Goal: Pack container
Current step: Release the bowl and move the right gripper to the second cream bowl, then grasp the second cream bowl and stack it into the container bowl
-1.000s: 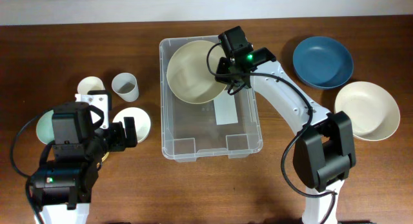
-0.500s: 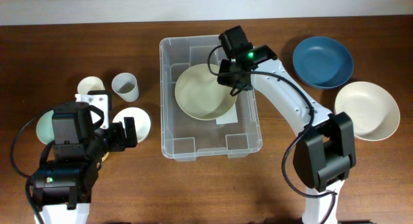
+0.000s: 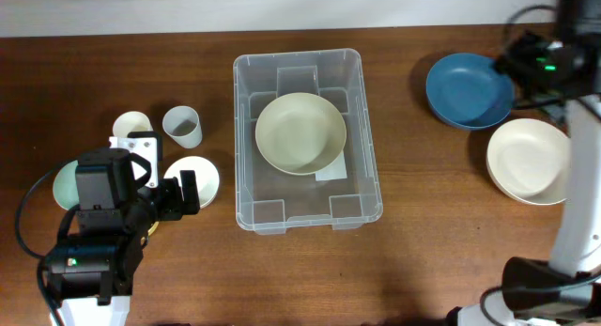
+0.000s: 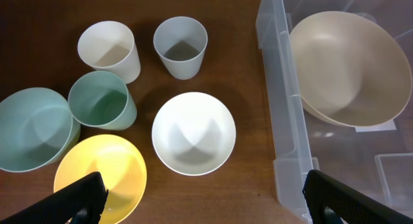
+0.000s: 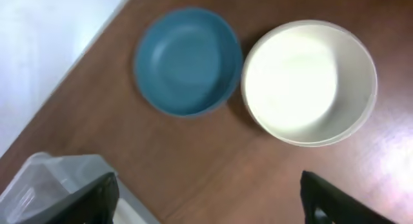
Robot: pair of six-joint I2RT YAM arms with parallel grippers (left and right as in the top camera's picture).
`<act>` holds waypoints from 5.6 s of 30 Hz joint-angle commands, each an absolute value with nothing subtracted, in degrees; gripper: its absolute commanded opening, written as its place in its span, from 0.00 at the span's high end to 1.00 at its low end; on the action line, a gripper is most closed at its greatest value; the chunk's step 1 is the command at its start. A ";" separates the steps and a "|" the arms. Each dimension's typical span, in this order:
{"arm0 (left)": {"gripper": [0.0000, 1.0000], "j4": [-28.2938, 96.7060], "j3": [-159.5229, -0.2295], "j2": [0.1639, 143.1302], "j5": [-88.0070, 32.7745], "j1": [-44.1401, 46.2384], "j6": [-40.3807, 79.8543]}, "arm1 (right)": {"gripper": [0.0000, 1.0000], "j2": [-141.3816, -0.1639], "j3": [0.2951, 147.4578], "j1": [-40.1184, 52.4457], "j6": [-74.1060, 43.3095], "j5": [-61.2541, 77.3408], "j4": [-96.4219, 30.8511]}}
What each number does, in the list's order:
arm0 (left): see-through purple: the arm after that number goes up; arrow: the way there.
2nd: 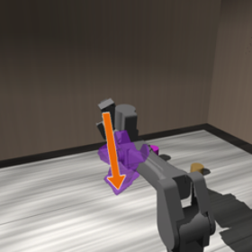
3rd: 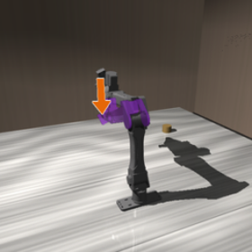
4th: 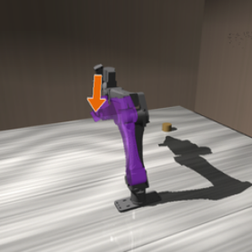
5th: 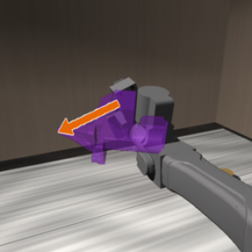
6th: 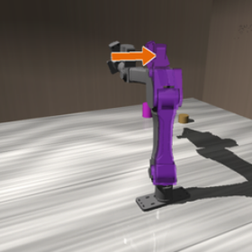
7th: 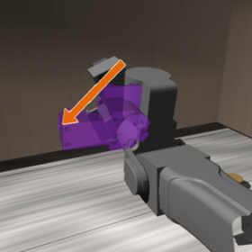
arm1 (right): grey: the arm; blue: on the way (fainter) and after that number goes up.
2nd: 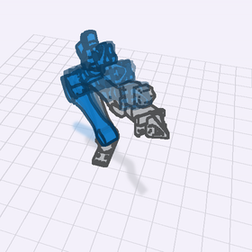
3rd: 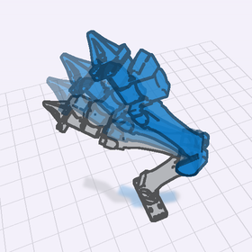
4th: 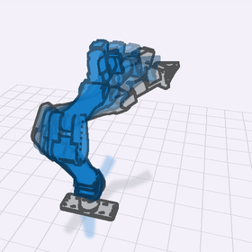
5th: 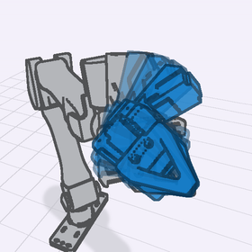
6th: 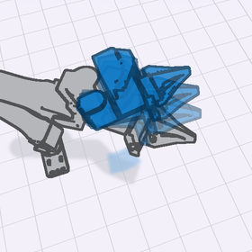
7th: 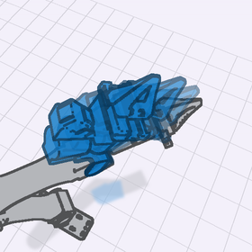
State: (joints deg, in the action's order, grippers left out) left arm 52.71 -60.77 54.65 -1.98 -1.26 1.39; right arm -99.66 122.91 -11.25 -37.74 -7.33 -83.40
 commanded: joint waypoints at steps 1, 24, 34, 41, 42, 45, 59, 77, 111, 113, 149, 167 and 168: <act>0.00 52.58 -61.98 54.63 -1.98 -1.54 1.93 | 0.12 -100.86 119.77 -21.50 -37.93 -0.12 -84.51; 0.00 52.56 -61.98 54.63 -1.98 -1.54 1.93 | 0.13 -100.88 64.64 -44.53 -29.80 13.91 -41.80; 0.00 52.56 -61.98 54.63 -2.00 -1.54 1.93 | 0.32 -102.83 62.02 -42.72 -29.82 12.21 -37.01; 0.00 52.56 -61.98 54.63 -2.00 -1.54 1.93 | 0.43 -105.89 62.02 -42.76 -30.44 11.35 -37.01; 0.00 52.56 -61.98 54.63 -2.00 -1.54 1.96 | 0.45 -105.93 62.02 -42.76 -30.46 11.35 -37.04; 0.00 52.56 -61.98 54.63 -2.00 -1.54 1.96 | 0.54 -106.08 62.02 -42.76 -30.44 11.33 -37.01; 0.00 52.51 -61.98 54.63 -1.98 -1.54 1.93 | 0.96 -106.06 62.04 -42.83 -30.44 11.35 -38.35; 0.00 52.34 -61.98 54.63 -2.00 -1.54 1.93 | 0.96 -82.15 70.08 -40.01 -21.34 15.14 -50.00; 0.00 52.40 -61.98 54.63 -2.02 -1.54 1.96 | 0.56 -112.20 107.74 19.11 -11.66 5.28 -56.49; 0.00 52.42 -61.98 54.63 -2.00 -1.54 1.96 | 0.51 -111.61 109.58 18.63 -11.16 4.84 -57.89; 0.00 52.75 -61.98 54.63 -2.00 -1.54 1.96 | 0.02 -133.34 118.72 -19.90 -32.01 11.18 -65.49; 0.00 52.75 -61.98 54.63 -2.00 -1.54 1.96 | 0.39 -139.92 118.69 -19.90 -31.99 11.38 -60.12; 0.00 52.75 -61.98 54.63 -2.00 -1.54 1.96 | 0.51 -139.92 118.69 -19.90 -31.99 11.40 -60.07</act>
State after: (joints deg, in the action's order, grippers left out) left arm 52.93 -60.93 54.65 -1.98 -1.26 1.41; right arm -139.09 118.85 -19.53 -31.48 10.87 -60.23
